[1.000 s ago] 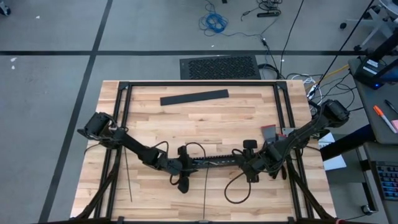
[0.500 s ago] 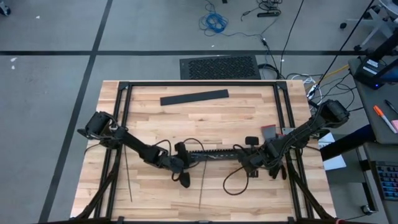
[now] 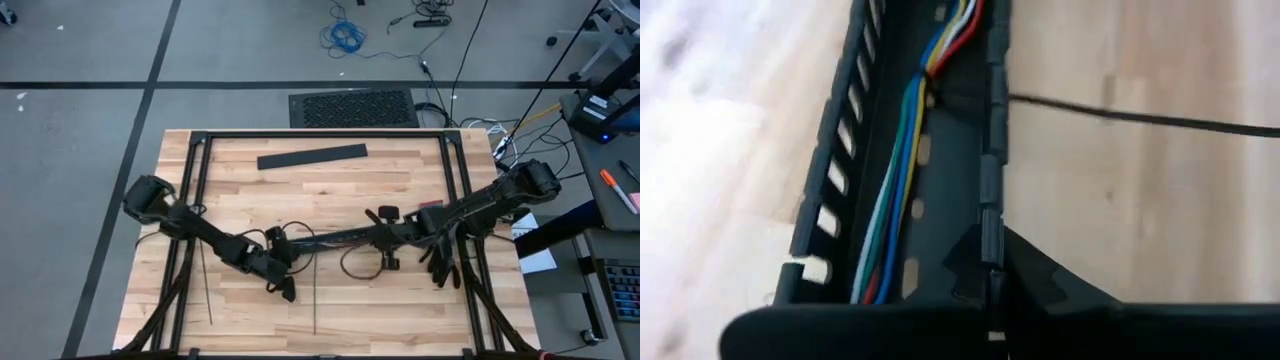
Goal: Ziptie cables
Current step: Put the zip tied cable wires into the black cable duct
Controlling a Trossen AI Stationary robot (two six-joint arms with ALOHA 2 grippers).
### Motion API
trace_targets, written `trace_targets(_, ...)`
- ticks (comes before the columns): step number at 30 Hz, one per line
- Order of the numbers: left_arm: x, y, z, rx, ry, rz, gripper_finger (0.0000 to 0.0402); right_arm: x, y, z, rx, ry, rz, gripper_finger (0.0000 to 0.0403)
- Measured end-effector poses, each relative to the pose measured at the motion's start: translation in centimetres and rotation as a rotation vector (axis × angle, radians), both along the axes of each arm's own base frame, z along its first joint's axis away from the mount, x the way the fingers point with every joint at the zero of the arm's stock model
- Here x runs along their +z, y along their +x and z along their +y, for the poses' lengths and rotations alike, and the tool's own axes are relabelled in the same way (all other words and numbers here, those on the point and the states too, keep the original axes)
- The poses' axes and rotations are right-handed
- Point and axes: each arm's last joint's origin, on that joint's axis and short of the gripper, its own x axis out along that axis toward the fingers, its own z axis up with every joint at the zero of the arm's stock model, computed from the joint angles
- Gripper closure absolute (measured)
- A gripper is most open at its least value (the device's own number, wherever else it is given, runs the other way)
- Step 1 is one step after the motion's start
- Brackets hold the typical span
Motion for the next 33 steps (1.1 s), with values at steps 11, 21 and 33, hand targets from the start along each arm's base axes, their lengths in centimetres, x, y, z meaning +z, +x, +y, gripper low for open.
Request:
trace_targets(11, 7.9, -5.7, -1.4, 0.016, 0.02, -0.154, 0.0385, -0.2, 3.7, -1.1, 0.072, 0.106, -0.173, 0.0398)
trace_targets(21, 4.5, -4.9, -2.2, 0.037, 0.074, -0.044, 0.0385, -1.0, 6.2, -0.7, 0.111, 0.116, -0.121, 0.0398)
trace_targets(33, 2.4, -4.6, -2.1, 0.076, 0.122, 0.033, 0.0228, -1.4, 6.9, -1.0, 0.076, 0.14, -0.078, 0.0399)
